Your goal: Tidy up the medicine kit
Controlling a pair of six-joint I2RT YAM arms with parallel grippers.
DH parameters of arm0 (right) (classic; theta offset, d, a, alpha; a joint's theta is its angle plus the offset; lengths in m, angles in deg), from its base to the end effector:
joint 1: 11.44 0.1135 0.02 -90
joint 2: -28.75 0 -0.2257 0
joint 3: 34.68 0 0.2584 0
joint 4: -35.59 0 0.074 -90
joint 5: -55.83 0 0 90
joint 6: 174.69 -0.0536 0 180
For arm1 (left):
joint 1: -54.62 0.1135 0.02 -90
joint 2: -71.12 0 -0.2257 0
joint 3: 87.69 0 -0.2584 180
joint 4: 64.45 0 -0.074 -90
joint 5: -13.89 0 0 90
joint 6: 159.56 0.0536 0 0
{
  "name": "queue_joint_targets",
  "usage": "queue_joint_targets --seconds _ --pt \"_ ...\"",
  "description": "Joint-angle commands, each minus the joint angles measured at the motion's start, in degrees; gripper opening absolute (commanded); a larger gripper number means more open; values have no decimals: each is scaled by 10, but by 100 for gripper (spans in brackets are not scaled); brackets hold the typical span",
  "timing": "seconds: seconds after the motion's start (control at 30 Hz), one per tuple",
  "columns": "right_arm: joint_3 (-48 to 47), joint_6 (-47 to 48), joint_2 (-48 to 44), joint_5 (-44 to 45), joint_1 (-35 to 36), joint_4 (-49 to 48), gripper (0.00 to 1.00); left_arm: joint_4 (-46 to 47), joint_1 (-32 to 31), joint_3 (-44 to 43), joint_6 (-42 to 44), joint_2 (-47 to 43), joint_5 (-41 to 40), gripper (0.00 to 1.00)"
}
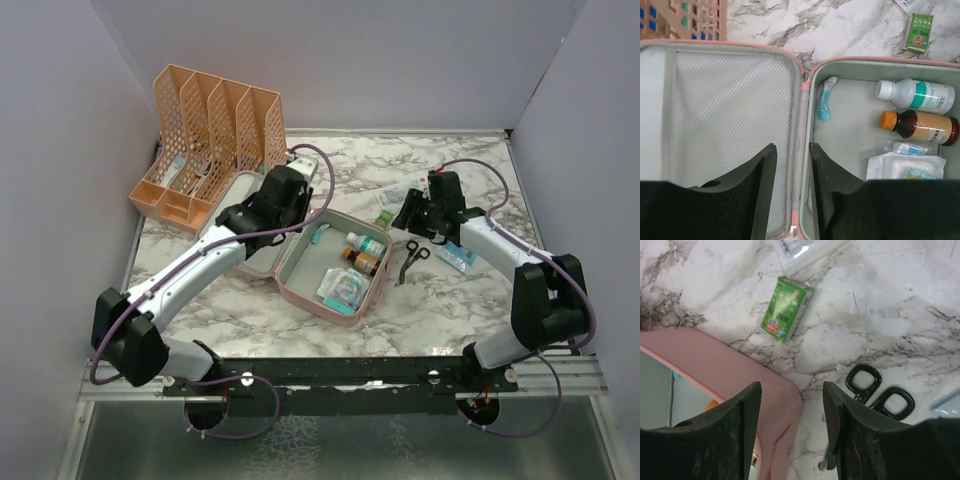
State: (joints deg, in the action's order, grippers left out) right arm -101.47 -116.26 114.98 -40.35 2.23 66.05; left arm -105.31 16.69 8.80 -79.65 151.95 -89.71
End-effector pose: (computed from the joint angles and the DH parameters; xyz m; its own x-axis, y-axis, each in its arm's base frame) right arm 0.3201 0.0838 0.1553 -0.7915 0.3432 -0.5057 0.1315 0.9037 0.4074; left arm 0.2769 -0.1998 0.2705 -0.5592 0.2199 -0.7994 0.3593 0.9332 0.0054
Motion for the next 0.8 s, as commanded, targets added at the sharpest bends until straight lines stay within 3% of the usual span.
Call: queue_joint_targets --seconds 0.0,0.1,0.33,0.5,0.77 --pt "-55 -39 48 78 19 -19 54 32 3 44 -4 -94 -59 37" --pt "-102 -60 98 121 34 6 58 71 4 84 22 -148 -74 46" --pt "-197 -98 191 187 56 61 71 159 7 166 54 -213 -95 56" --pt "-257 -110 244 229 79 99 72 186 9 194 63 -224 -173 60" --pt "-333 -116 327 278 103 151 72 209 12 215 65 -239 -173 64"
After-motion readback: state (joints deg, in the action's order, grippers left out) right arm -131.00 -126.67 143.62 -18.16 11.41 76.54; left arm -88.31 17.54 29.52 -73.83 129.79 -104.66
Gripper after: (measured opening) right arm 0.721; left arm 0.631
